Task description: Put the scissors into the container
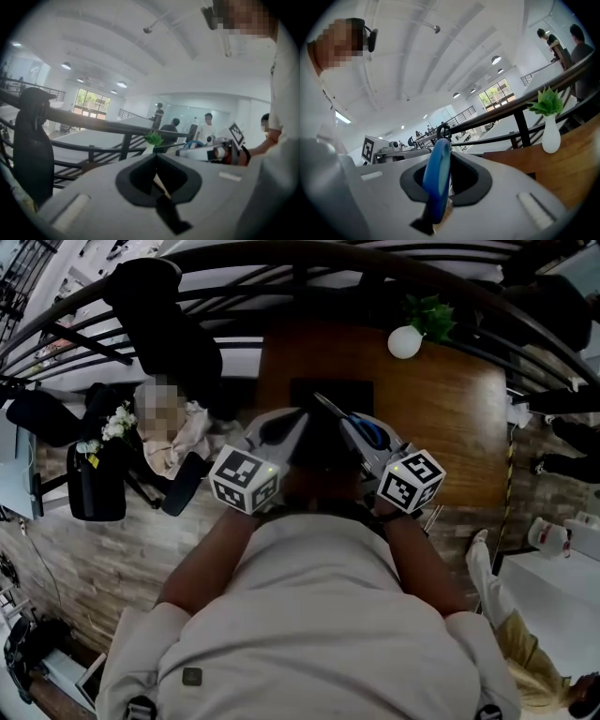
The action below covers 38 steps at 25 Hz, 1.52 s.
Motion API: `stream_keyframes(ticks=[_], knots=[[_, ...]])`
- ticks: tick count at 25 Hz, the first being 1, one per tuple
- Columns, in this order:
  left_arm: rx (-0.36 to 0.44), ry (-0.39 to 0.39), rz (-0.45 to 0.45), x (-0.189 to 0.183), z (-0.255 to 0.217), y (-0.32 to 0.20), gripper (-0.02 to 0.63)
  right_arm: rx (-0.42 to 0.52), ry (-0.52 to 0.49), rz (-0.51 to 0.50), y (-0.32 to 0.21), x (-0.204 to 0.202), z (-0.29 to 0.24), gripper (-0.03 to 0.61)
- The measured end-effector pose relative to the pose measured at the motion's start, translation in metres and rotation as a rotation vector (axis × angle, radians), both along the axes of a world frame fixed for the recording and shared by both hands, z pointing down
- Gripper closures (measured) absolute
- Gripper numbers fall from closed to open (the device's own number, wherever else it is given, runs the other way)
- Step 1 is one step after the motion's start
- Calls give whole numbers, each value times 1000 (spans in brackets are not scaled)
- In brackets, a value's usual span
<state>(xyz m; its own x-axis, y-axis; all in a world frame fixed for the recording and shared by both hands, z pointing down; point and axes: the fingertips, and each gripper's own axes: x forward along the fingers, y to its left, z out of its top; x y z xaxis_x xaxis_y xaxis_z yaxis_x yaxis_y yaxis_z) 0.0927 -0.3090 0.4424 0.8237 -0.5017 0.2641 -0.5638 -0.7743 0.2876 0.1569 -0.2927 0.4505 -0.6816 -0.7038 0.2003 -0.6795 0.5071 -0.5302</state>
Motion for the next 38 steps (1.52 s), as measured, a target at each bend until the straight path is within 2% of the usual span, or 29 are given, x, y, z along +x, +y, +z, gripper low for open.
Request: stream_keyframes(ticks=[9,19,38], knots=[[-90,-48,-47,4,51,-13,609,-139,-39,-83,-7,16,59,528],[-192,-91,-72,8,114,-11,610,-273,-47,-123,-5,27,122,528],[-369,-155,-83,10,214,13,610,-486,-61,-202,10,17,221,528]])
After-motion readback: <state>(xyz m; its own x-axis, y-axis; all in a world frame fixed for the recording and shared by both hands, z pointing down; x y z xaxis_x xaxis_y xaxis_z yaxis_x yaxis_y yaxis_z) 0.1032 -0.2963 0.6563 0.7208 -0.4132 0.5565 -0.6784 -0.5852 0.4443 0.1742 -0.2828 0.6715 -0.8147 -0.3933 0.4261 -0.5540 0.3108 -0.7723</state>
